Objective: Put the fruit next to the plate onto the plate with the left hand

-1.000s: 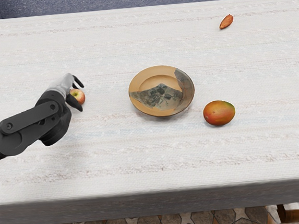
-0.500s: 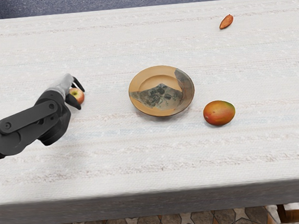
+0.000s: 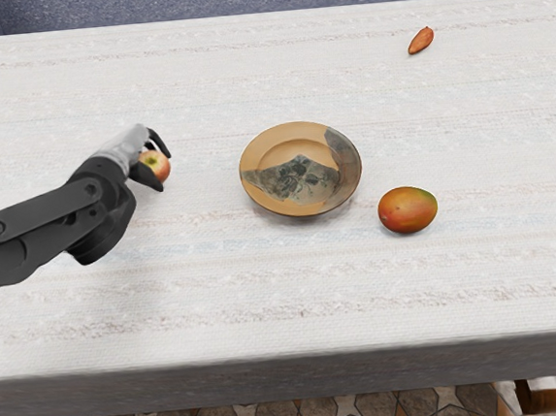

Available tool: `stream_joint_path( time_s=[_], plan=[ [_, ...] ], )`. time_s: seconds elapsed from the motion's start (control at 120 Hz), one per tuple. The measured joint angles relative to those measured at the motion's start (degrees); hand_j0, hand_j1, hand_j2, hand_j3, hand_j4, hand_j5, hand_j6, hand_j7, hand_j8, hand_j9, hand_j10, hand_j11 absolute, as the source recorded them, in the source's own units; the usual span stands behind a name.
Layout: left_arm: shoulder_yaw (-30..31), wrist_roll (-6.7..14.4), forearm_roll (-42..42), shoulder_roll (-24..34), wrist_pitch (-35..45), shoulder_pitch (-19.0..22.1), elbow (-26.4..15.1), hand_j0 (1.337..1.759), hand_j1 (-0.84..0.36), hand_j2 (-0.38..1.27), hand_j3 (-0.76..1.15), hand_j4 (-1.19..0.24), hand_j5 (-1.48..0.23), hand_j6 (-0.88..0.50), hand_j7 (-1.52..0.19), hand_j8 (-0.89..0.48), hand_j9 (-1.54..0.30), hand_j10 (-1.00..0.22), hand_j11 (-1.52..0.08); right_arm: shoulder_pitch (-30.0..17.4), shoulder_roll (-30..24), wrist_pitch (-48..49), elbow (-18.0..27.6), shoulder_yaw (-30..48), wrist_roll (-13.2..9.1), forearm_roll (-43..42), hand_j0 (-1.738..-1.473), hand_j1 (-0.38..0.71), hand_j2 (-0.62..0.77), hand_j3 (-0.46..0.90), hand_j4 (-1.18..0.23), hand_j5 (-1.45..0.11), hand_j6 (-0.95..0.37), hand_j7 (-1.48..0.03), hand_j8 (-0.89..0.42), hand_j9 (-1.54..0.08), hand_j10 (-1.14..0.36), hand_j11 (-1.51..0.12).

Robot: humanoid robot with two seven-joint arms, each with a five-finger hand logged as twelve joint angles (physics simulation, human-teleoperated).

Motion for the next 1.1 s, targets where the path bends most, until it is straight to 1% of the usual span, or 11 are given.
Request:
stream_joint_path(
  time_s=[0.117, 0.325, 0.383, 0.408, 0.517, 0.633, 0.75, 0.842, 0.85, 0.992, 1.1],
  plan=[
    [-0.79, -0.01, -0.07, 0.86, -0.02, -1.51, -4.86, 1.651, -0.4, 0.41, 0.0, -0.51, -1.05, -0.27, -1.04, -0.24, -1.05, -0.5, -1.04, 0.01, 0.0, 0.02, -0.01, 0.0, 0.0, 0.0, -1.658, -0.35, 0.0, 0.0, 0.0, 0.0, 0.0, 0.0, 0.0, 0.0, 0.0, 0.0],
    [-1.43, -0.03, -0.15, 0.22, -0.01, -5.23, -10.64, 1.652, -0.34, 0.33, 0.0, -0.55, -1.09, -0.28, -1.06, -0.25, -1.07, -0.53, -1.05, 0.02, 0.0, 0.06, 0.0, 0.0, 0.0, 0.0, -1.658, -0.35, 0.0, 0.0, 0.0, 0.0, 0.0, 0.0, 0.0, 0.0, 0.0, 0.0],
    [-1.49, -0.02, -0.23, -1.13, -0.02, -5.88, -11.5, 1.652, -0.33, 0.33, 0.0, -0.56, -1.09, -0.29, -1.06, -0.27, -1.06, -0.54, -1.05, 0.02, 0.0, 0.06, 0.01, 0.0, -0.01, 0.0, -1.658, -0.35, 0.0, 0.0, 0.0, 0.0, 0.0, 0.0, 0.0, 0.0, 0.0, 0.0],
    [-1.48, -0.04, -0.45, -1.68, -0.08, -6.42, -11.76, 1.652, -0.34, 0.43, 0.0, -0.56, -1.1, -0.27, -1.07, -0.26, -1.06, -0.54, -1.05, 0.03, 0.0, 0.06, 0.01, 0.0, -0.01, 0.0, -1.658, -0.35, 0.0, 0.0, 0.0, 0.0, 0.0, 0.0, 0.0, 0.0, 0.0, 0.0],
    [-1.49, -0.09, -0.8, -3.96, -0.18, -8.13, -12.3, 1.652, -0.29, 0.29, 0.0, -0.58, -1.12, -0.29, -1.07, -0.28, -1.06, -0.58, -1.06, 0.18, 0.0, 0.01, 0.01, -0.47, -0.02, -0.04, -1.658, -0.35, 0.0, 0.0, 0.0, 0.0, 0.0, 0.0, 0.0, 0.0, 0.0, 0.0],
    [-1.49, -0.1, -1.05, -6.2, -0.25, -9.13, -12.32, 1.653, -0.3, 0.32, 0.0, -0.59, -1.11, -0.3, -1.07, -0.3, -1.06, -0.59, -1.06, 0.28, 0.0, -0.01, 0.01, -0.98, -0.05, -0.02, -1.658, -0.35, 0.0, 0.0, 0.0, 0.0, 0.0, 0.0, 0.0, 0.0, 0.0, 0.0],
    [-1.4, -0.11, -1.41, -10.87, -0.54, -9.64, -9.73, 1.654, -0.29, 0.31, 0.0, -0.61, -1.11, -0.32, -1.06, -0.32, -1.05, -0.61, -1.06, 0.51, 0.0, -0.02, 0.01, -1.19, -0.06, -0.06, -1.658, -0.35, 0.0, 0.0, 0.0, 0.0, 0.0, 0.0, 0.0, 0.0, 0.0, 0.0],
    [-1.15, -0.08, -1.55, -13.86, -1.02, -9.43, -5.24, 1.654, -0.33, 0.46, 0.0, -0.6, -1.11, -0.31, -1.07, -0.3, -1.06, -0.65, -1.06, 0.61, 0.0, -0.02, 0.01, -1.27, -0.04, -0.08, -1.658, -0.35, 0.0, 0.0, 0.0, 0.0, 0.0, 0.0, 0.0, 0.0, 0.0, 0.0],
    [-1.13, -0.08, -1.57, -13.91, -1.06, -9.42, -4.86, 1.654, -0.32, 0.41, 0.0, -0.6, -1.11, -0.31, -1.07, -0.3, -1.06, -0.66, -1.06, 0.62, 0.0, -0.02, 0.01, -1.27, -0.04, -0.08, -1.658, -0.35, 0.0, 0.0, 0.0, 0.0, 0.0, 0.0, 0.0, 0.0, 0.0, 0.0],
    [-0.92, -0.03, -1.48, -16.82, -1.43, -9.29, 0.14, 1.654, -0.32, 0.4, 0.0, -0.6, -1.11, -0.3, -1.09, -0.32, -1.06, -0.69, -1.07, 0.68, 0.0, -0.02, 0.01, -1.3, -0.06, -0.08, -1.658, -0.35, 0.0, 0.0, 0.0, 0.0, 0.0, 0.0, 0.0, 0.0, 0.0, 0.0],
    [-0.71, 0.01, -1.37, -19.23, -1.52, -9.28, 3.58, 1.654, -0.32, 0.45, 0.0, -0.64, -1.1, -0.32, -1.09, -0.35, -1.06, -0.73, -1.07, 0.71, 0.0, -0.02, 0.01, -1.32, -0.05, -0.09, -1.658, -0.35, 0.0, 0.0, 0.0, 0.0, 0.0, 0.0, 0.0, 0.0, 0.0, 0.0]
  ],
)
